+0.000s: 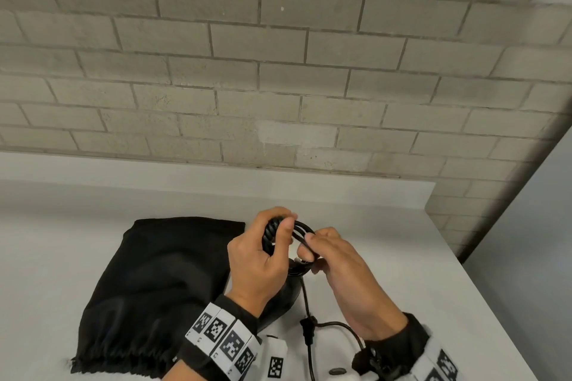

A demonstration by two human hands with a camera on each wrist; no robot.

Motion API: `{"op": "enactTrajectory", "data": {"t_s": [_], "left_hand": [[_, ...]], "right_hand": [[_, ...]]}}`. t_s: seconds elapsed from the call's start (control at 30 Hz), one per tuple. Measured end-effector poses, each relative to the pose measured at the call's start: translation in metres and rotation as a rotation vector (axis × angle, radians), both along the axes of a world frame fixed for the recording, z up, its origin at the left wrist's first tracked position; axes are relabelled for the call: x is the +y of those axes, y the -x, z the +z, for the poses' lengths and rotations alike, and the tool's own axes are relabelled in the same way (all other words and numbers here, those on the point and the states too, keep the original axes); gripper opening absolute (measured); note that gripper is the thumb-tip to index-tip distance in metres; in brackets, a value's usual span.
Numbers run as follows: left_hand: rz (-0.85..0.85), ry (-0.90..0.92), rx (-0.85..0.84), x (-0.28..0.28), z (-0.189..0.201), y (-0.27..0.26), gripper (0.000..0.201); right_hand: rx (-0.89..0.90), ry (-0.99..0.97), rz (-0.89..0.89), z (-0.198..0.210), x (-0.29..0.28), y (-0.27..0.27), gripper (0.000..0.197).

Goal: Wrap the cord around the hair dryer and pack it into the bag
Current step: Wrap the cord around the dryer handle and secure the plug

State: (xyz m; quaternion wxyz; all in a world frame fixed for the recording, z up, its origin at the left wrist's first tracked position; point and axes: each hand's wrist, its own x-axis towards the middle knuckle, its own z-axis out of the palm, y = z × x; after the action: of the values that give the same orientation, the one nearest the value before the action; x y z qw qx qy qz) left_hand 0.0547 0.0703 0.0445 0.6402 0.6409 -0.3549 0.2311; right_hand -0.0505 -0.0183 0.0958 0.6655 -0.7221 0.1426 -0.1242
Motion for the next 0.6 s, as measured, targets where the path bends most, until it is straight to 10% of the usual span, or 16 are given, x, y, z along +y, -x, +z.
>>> {"op": "enactTrajectory", "data": {"t_s": [0.43, 0.6], "left_hand": [[-0.063, -0.025, 0.028, -0.002, 0.003, -0.007, 0.015], [-0.091, -0.002, 0.029, -0.005, 0.003, -0.005, 0.008]], "right_hand": [[-0.13, 0.416, -0.209, -0.004, 0.023, 0.015, 0.019], [-0.073, -0.351, -0.044, 0.017, 0.012, 0.021, 0.029]]}}
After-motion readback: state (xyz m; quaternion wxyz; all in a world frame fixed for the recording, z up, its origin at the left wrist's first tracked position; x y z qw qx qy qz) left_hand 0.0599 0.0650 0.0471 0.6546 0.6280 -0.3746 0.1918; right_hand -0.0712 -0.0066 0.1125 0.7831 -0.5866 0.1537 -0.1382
